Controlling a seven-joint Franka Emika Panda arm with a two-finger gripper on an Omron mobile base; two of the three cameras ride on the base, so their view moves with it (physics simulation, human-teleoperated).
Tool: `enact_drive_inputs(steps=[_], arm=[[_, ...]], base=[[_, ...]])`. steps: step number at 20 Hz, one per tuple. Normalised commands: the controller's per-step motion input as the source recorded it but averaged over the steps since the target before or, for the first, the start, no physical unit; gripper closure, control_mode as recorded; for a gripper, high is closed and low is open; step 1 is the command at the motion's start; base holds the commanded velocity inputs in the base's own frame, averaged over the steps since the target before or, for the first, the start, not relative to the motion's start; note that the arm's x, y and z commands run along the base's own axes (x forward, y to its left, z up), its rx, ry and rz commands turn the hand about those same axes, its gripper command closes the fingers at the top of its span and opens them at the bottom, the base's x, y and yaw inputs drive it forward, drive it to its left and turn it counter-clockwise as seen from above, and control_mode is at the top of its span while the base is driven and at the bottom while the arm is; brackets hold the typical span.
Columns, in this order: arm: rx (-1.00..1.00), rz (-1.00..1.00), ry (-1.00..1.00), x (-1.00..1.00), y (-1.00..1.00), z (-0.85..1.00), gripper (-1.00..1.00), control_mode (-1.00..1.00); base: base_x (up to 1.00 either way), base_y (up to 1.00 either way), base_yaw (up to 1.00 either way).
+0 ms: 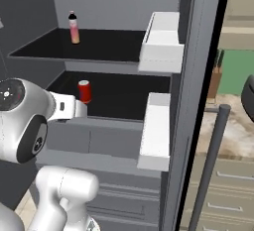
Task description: Open the fridge, grab two sodas, and place both sodas inside the bowl with ice on the dining counter.
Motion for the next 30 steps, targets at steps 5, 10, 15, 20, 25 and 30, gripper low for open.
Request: enact_drive_inputs(steps=[5,10,15,20,25,30], arm=[[0.0,0.0,0.0,0.0,0.0,0.0,-1.0,1.0],[0.0,0.01,-0.14,0.02,0.16,-0.38,-1.0,-1.0],[0.0,0.0,-0.42,0.02,0.3,-0.75,-1.0,-1.0],[0.0,0.0,-0.25,0.28,0.25,-0.34,-1.0,-1.0],[0.0,0.01,-0.12,0.49,0.19,-0.67,-1.0,-1.0],[0.0,0.07,-0.05,0.63,-0.01,-0.58,-1.0,-1.0]], base=[[0.45,0.32,0.0],[0.15,0.11,0.0],[0.0,0.0,0.0],[0.0,0.0,0.0],[0.0,0.0,0.0],[0.0,0.0,0.0]])
